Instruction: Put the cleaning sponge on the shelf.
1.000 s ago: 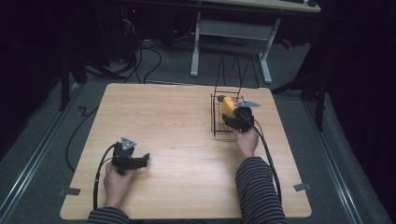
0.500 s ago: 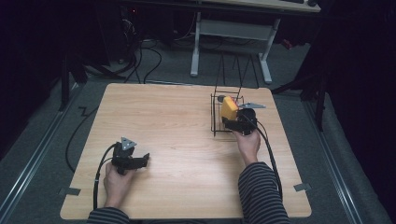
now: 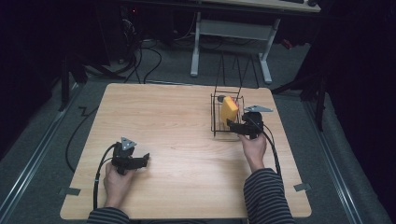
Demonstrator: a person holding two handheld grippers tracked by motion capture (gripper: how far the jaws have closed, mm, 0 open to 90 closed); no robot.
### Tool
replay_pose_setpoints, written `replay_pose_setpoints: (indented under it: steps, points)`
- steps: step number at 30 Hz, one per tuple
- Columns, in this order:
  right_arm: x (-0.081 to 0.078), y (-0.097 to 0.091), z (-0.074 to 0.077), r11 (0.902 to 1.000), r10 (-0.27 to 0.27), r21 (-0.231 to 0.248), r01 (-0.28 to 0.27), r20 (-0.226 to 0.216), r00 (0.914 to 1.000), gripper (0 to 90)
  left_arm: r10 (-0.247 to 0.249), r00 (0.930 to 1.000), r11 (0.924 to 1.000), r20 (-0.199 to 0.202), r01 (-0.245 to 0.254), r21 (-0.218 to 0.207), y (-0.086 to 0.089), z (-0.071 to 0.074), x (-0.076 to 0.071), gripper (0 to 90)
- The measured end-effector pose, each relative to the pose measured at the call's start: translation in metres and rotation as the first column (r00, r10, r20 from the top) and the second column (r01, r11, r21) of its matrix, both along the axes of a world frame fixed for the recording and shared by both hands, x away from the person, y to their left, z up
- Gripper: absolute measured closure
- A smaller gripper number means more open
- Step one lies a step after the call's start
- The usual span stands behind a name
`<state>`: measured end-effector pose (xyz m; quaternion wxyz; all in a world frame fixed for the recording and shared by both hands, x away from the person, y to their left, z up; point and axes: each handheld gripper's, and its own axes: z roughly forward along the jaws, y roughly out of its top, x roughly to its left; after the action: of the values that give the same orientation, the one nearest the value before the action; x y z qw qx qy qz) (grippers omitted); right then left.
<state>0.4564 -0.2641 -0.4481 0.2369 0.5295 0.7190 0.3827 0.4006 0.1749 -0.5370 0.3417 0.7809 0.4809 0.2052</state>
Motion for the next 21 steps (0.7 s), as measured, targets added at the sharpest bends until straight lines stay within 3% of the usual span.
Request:
replay_pose_setpoints:
  steps: [9, 13, 17, 19, 21]
  points:
    - [-0.020, -0.001, 0.021, 0.9995, 0.025, 0.019, -0.026, 0.062, 0.9978, 28.8, 0.000, 1.0000, 1.0000, 0.000, 0.000, 0.000, 0.000, 0.000, 0.000, 17.7]
    - [-0.030, 0.002, 0.028, 0.9980, 0.051, -0.042, -0.048, 0.083, 0.9952, 29.2, 0.000, 1.0000, 1.0000, 0.000, 0.000, 0.000, 0.000, 0.000, 0.000, 17.8]
    - [-0.039, -0.001, 0.033, 0.9984, 0.055, -0.019, -0.053, 0.103, 0.9932, 30.9, 0.000, 1.0000, 1.0000, 0.000, 0.000, 0.000, 0.000, 0.000, 0.000, 17.8]
    - [-0.045, -0.003, 0.034, 0.9982, 0.051, -0.036, -0.047, 0.122, 0.9912, 31.3, 0.000, 1.0000, 1.0000, 0.000, 0.000, -0.001, 0.000, 0.000, 0.000, 17.7]
    - [-0.049, -0.006, 0.034, 0.9986, 0.053, -0.011, -0.053, 0.110, 0.9925, 30.9, 0.000, 1.0000, 1.0000, 0.000, 0.000, -0.001, 0.000, 0.000, 0.000, 17.7]
